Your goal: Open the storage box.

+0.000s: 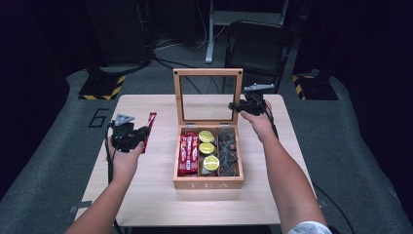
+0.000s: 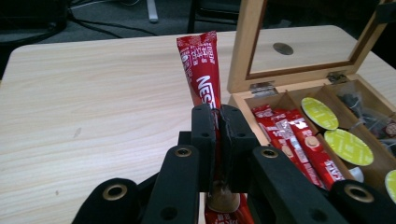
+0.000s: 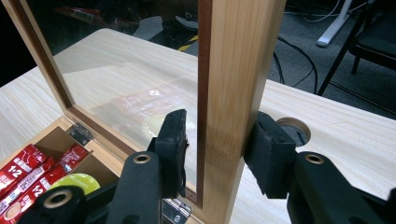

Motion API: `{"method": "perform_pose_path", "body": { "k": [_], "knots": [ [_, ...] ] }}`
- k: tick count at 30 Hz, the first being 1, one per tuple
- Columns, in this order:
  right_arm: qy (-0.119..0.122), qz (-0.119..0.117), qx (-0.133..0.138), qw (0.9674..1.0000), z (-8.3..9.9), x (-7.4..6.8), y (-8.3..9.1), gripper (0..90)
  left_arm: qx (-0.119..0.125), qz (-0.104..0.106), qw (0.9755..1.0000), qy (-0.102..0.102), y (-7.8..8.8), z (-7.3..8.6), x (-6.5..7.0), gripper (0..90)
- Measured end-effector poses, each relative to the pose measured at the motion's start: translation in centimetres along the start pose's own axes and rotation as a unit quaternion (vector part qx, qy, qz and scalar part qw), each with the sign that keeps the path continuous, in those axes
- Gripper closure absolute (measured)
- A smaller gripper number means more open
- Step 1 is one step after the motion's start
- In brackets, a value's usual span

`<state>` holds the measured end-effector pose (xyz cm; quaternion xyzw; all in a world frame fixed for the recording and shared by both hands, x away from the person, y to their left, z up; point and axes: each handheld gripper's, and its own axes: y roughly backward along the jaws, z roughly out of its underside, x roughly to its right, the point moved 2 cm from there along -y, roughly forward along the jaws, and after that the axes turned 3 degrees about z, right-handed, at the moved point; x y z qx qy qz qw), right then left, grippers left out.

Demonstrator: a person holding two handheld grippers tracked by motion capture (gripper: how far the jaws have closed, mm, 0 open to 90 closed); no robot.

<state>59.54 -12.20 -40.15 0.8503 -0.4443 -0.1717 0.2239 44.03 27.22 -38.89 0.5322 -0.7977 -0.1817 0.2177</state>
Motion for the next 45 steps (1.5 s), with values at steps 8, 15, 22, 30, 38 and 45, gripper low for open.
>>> {"method": "perform_pose_path", "body": {
  "k": [8,15,22,30,38,45],
  "knots": [
    [-0.002,0.001,0.001,1.0,0.0,-0.1,0.0,58.9,-0.006,-0.01,0.9999,-0.011,-0.5,0.9,-1.2,84.8],
    [0.0,0.001,0.002,1.0,0.0,0.0,0.0,59.0,-0.016,-0.015,0.9997,-0.01,-1.4,2.5,-2.1,84.8],
    [0.004,0.0,0.001,1.0,0.0,0.0,0.1,59.0,-0.025,-0.023,0.9994,-0.003,-1.7,4.1,-3.2,84.7],
    [0.006,-0.001,0.002,1.0,0.0,-0.1,0.2,58.9,-0.04,-0.029,0.9988,-0.002,-2.2,5.9,-3.8,84.7],
    [0.006,0.0,0.002,1.0,0.0,-0.1,0.2,58.9,-0.047,-0.032,0.9984,-0.003,-2.8,7.4,-4.3,84.7],
    [0.006,0.001,0.001,1.0,0.0,-0.2,0.2,58.9,-0.061,-0.037,0.9975,0.001,-3.2,8.9,-4.7,84.7]
  ]
}}
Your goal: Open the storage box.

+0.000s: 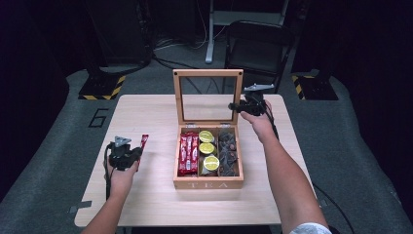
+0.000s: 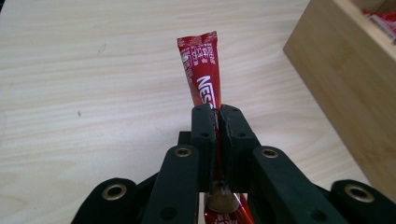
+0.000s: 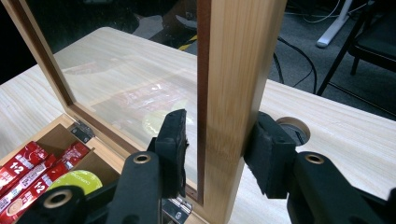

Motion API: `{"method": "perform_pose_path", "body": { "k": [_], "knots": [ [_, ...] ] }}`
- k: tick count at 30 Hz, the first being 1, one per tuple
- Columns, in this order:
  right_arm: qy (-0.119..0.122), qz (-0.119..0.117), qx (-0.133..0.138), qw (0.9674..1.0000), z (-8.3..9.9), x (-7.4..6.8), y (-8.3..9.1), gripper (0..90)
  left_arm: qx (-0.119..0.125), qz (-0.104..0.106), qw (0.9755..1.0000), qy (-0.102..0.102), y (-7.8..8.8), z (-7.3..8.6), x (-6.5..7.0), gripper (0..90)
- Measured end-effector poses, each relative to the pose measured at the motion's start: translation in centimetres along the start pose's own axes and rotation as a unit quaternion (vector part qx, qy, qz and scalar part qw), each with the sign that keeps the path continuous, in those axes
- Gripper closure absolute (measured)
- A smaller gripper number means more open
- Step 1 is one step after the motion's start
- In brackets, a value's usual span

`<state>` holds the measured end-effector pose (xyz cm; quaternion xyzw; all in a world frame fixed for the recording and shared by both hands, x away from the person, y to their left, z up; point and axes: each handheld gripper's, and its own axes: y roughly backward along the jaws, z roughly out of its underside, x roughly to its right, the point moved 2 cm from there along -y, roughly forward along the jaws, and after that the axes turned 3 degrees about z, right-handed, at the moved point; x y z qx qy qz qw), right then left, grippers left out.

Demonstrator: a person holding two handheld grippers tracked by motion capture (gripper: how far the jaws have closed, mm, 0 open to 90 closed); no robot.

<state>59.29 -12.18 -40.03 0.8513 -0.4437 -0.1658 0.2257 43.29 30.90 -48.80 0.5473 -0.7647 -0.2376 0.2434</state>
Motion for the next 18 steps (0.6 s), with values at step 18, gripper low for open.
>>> {"method": "perform_pose_path", "body": {
  "k": [18],
  "knots": [
    [0.0,0.001,-0.001,1.0,0.0,-0.1,0.1,58.9,-0.017,-0.02,0.9996,0.008,-1.7,2.7,-0.4,84.7]
  ]
}}
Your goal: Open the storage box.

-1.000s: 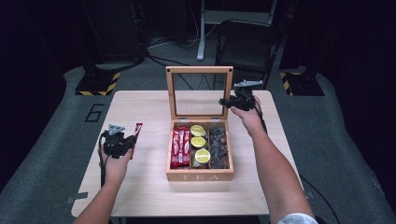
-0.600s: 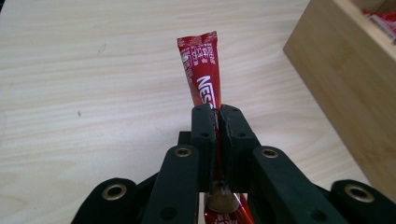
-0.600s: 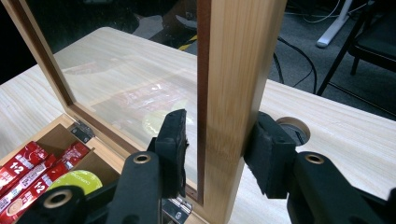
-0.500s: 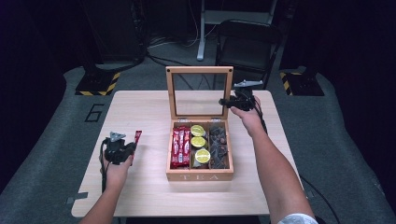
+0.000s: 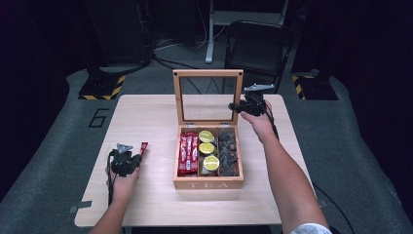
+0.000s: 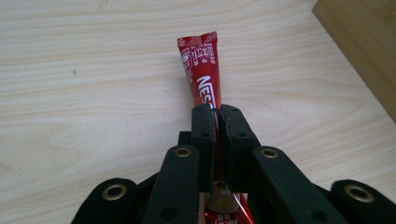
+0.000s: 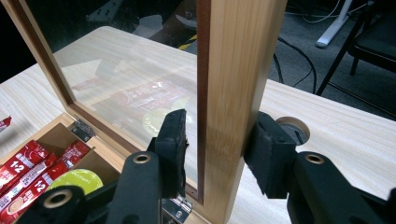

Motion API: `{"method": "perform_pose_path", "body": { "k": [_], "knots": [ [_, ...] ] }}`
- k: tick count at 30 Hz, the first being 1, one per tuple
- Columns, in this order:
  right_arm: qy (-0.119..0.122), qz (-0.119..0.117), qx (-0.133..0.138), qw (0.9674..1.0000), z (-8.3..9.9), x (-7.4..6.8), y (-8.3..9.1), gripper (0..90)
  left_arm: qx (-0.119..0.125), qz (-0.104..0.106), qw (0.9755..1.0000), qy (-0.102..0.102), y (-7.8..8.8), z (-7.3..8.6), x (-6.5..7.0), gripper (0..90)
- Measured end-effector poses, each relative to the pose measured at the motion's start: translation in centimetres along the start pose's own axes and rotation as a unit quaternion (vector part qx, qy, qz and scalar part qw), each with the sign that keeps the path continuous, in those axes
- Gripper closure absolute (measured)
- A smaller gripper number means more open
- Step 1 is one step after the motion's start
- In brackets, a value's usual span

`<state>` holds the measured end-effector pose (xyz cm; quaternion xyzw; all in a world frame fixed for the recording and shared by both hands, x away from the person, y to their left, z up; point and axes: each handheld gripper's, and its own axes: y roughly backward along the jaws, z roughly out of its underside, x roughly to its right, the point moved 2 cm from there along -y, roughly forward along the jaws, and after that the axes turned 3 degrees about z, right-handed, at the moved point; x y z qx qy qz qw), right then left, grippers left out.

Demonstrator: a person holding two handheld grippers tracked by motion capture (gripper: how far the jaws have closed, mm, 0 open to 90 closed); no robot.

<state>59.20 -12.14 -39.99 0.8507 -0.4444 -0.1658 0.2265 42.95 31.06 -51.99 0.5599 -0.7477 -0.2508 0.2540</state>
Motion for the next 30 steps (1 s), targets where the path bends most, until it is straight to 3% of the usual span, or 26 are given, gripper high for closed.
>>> {"method": "perform_pose_path", "body": {
  "k": [13,20,30],
  "knots": [
    [0.005,0.0,-0.001,1.0,0.0,0.04,0.04,58.9,-0.025,-0.008,0.9996,-0.007,-0.68,0.33,0.0,84.4],
    [0.006,-0.001,-0.001,1.0,0.01,0.04,0.07,58.9,-0.023,-0.008,0.9997,-0.002,-0.82,0.32,0.0,83.1],
    [0.005,0.0,0.0,1.0,0.01,0.04,0.04,58.8,-0.019,0.007,0.9998,-0.001,-0.91,0.28,0.12,60.5]
  ]
}}
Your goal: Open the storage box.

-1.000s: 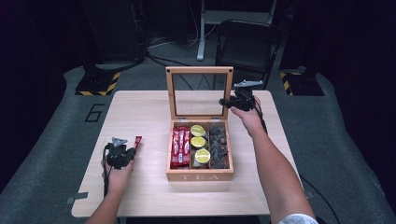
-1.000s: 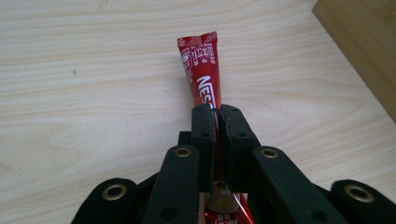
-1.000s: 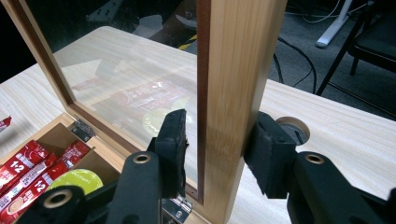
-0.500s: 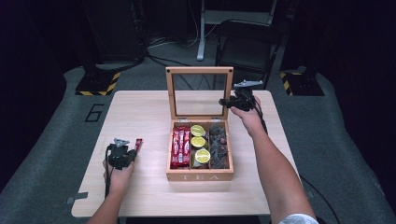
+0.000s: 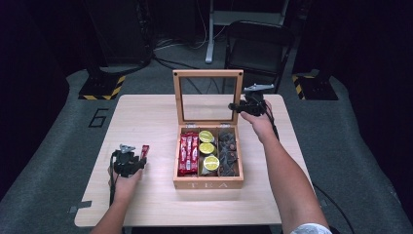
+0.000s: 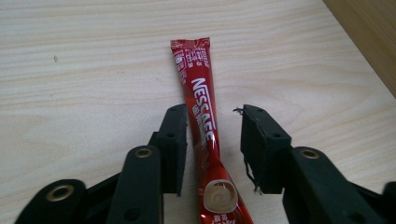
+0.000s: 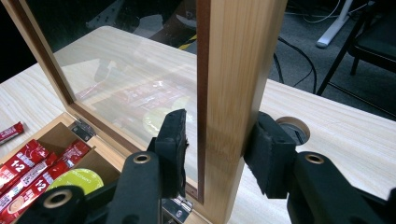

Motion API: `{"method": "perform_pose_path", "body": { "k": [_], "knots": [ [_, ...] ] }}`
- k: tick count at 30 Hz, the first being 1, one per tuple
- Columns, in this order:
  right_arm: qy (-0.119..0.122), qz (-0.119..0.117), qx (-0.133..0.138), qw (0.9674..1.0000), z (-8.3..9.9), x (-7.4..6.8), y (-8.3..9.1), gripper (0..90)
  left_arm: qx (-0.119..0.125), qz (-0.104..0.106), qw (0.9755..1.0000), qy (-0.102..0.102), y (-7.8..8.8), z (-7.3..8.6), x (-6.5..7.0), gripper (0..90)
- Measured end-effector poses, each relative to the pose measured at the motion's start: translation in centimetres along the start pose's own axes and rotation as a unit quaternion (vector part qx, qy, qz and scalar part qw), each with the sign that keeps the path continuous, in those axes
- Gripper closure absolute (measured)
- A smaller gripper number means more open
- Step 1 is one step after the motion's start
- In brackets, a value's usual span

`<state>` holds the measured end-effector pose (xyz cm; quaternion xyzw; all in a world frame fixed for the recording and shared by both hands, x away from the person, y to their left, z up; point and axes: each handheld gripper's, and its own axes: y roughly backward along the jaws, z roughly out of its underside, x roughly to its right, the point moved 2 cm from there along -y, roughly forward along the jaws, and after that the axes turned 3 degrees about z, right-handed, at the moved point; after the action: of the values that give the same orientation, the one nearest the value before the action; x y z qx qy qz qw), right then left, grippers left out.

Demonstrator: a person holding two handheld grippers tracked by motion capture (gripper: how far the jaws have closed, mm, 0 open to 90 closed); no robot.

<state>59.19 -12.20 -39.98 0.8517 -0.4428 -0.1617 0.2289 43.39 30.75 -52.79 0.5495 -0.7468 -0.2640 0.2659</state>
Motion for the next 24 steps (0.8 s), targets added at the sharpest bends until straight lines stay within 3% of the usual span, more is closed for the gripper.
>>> {"method": "perform_pose_path", "body": {
  "k": [9,15,24],
  "knots": [
    [-0.001,0.0,-0.001,1.0,0.0,-0.1,0.1,58.8,0.02,-0.014,0.9997,0.001,0.6,-0.3,0.1,46.3],
    [0.002,0.0,0.0,1.0,0.0,0.0,0.0,58.8,0.027,-0.008,0.9996,0.005,0.7,-0.5,0.2,45.6],
    [0.001,0.0,-0.001,1.0,0.0,-0.1,0.1,58.9,0.043,0.005,0.999,-0.006,2.0,-2.1,1.0,45.6]
  ]
}}
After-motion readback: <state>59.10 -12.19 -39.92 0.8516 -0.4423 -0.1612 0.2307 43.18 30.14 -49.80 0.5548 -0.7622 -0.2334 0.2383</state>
